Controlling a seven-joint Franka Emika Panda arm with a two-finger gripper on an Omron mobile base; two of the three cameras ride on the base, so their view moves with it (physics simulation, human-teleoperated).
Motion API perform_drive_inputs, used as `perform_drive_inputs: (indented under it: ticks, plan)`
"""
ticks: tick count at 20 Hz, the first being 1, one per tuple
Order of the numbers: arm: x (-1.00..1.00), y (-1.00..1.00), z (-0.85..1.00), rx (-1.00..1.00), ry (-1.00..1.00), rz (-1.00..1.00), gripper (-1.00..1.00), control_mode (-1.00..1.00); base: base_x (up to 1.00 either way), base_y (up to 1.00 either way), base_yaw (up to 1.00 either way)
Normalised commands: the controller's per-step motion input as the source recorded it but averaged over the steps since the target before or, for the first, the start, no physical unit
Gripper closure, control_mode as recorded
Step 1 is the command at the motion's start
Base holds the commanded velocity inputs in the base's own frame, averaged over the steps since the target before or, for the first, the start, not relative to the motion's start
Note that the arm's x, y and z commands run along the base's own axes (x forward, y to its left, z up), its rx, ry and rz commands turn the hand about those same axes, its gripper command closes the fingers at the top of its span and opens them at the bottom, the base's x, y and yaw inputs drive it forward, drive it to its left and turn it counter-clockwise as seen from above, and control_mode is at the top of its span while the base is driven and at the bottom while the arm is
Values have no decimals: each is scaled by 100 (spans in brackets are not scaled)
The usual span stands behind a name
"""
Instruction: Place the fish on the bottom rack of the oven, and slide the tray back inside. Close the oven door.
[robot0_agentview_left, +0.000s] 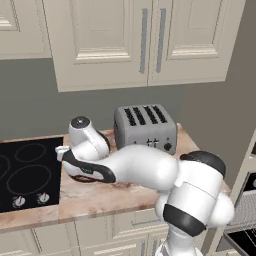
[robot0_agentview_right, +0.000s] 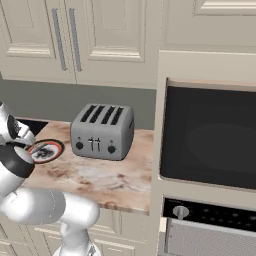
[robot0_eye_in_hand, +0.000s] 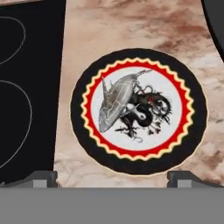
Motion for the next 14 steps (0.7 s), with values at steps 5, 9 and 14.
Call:
perform_drive_inputs:
  ticks: [5, 9, 14]
  plan:
    - [74, 8, -33, 0, 0, -12, -100, -100, 0, 0, 0]
    - [59, 0, -30, 0, 0, -14, -100, -100, 0, 0, 0]
    - [48, 1, -36, 0, 0, -9, -100, -100, 0, 0, 0]
